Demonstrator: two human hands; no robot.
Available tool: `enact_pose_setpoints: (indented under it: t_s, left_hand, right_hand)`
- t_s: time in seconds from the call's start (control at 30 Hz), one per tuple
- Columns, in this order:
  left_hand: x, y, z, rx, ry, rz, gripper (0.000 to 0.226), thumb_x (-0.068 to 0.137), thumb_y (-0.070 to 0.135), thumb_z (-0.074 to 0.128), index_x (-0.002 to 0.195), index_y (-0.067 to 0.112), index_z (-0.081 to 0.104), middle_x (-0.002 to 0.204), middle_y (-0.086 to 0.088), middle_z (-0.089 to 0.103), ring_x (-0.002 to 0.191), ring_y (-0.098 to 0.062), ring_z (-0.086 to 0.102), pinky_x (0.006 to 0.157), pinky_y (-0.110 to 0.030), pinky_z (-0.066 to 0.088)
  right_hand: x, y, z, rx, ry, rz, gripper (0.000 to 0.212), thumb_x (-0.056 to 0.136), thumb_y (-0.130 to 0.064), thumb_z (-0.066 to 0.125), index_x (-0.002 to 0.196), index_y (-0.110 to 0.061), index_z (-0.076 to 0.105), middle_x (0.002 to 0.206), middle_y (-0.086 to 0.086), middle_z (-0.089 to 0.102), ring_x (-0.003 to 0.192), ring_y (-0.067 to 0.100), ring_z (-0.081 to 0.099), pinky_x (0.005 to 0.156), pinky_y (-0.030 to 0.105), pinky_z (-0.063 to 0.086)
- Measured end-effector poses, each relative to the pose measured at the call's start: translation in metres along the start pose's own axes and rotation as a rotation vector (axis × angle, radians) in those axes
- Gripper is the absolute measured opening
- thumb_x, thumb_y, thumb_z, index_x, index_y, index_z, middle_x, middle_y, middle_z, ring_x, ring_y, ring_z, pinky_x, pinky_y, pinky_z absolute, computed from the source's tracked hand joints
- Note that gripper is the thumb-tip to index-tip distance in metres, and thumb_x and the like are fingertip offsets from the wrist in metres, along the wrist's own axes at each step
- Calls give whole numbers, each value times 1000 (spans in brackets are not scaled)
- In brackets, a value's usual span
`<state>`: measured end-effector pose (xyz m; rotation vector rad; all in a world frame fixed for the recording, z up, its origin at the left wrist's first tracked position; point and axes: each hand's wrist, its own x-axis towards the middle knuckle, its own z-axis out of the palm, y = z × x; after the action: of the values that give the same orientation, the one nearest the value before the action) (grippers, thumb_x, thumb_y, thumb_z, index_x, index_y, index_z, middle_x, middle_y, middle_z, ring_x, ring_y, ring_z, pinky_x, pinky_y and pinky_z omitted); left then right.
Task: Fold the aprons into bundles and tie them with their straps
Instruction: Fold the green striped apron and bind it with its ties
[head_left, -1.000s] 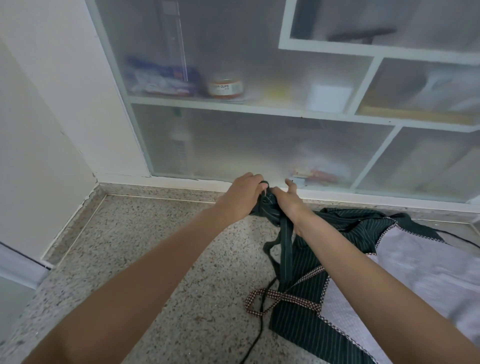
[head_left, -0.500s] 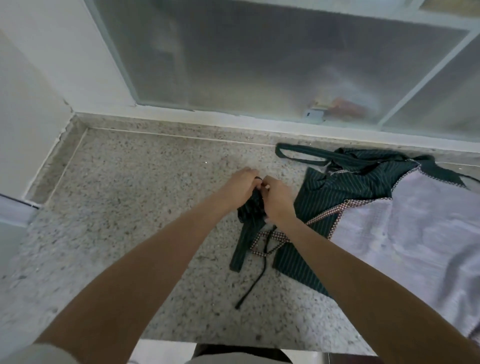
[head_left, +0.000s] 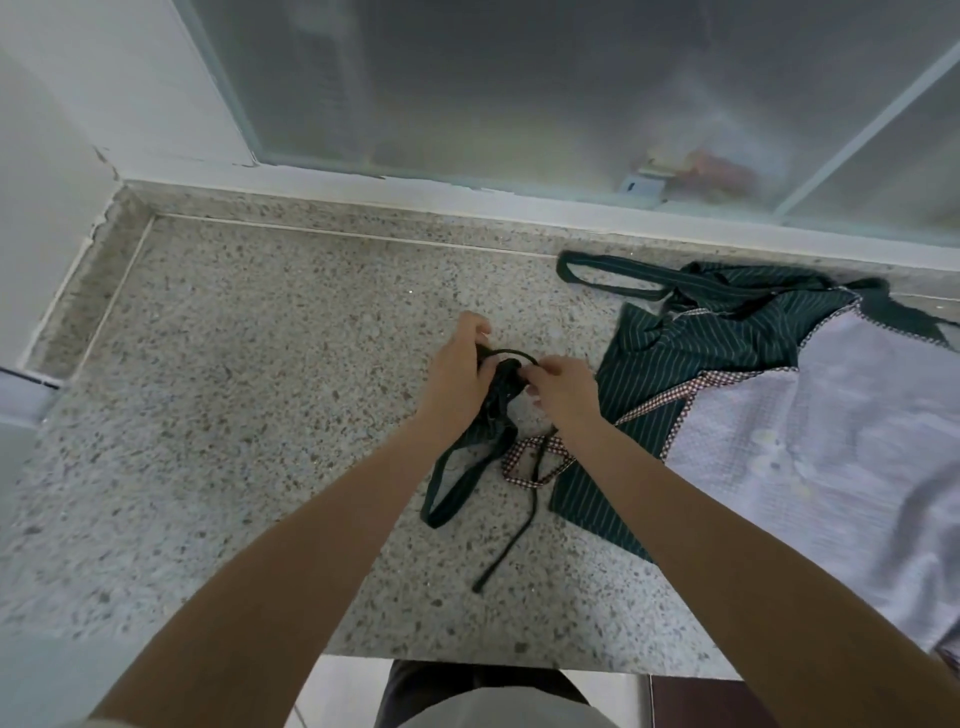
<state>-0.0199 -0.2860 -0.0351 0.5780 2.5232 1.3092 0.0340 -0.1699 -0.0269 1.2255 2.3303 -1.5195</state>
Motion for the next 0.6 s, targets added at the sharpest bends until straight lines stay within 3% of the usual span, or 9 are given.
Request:
enact_pose_setpoints:
  t_s: [0.13, 0.23, 0.3, 0.37, 0.47, 0.6]
  left_hand:
    - [-2, 3, 3, -189, 102, -143, 36, 86, 1, 61, 113, 8, 38, 89, -5, 58, 80, -15, 57, 68, -13, 42]
    - [-4, 1, 5, -362, 146, -313, 47, 82, 7, 69, 116, 14, 36, 84, 4, 57, 76, -11, 59, 68, -12, 45]
    - [-6, -1, 7, -481, 164, -427, 52, 80, 11, 73, 116, 17, 36, 86, 6, 58, 76, -7, 60, 73, -18, 49]
    - [-9, -5, 9, -573, 174, -492, 49, 78, 11, 75, 113, 18, 41, 90, 4, 61, 80, -7, 63, 81, -27, 53]
    - [-12, -9, 10, -511, 137, -423, 35, 78, 8, 74, 103, 17, 51, 90, -2, 66, 84, -16, 67, 84, -35, 55]
    - [-16, -2, 4, -254, 63, -198, 28, 76, 14, 76, 93, 20, 55, 81, 9, 67, 77, -3, 63, 70, -10, 46]
  right_hand:
    - [-7, 0, 2, 483, -49, 85, 18, 94, -4, 52, 79, -13, 56, 65, 6, 61, 47, 10, 51, 47, 21, 42]
    - [-8, 1, 2, 778, -65, 238, 20, 96, -4, 46, 76, -7, 50, 65, 11, 59, 40, 9, 47, 45, 22, 43]
    - [-6, 4, 1, 848, -58, 285, 24, 97, -6, 44, 74, -6, 49, 64, 10, 59, 41, 9, 47, 45, 21, 45]
    - [-5, 7, 1, 774, -64, 222, 22, 97, -7, 46, 75, -7, 52, 63, 8, 61, 40, 7, 49, 48, 21, 49]
    - [-1, 12, 3, 390, -32, -25, 13, 94, -9, 55, 83, -7, 63, 62, 4, 63, 41, 4, 52, 50, 19, 50]
    - [3, 16, 7, -2, -28, -321, 16, 90, -9, 60, 97, -9, 74, 77, -1, 70, 70, 11, 64, 70, 26, 53]
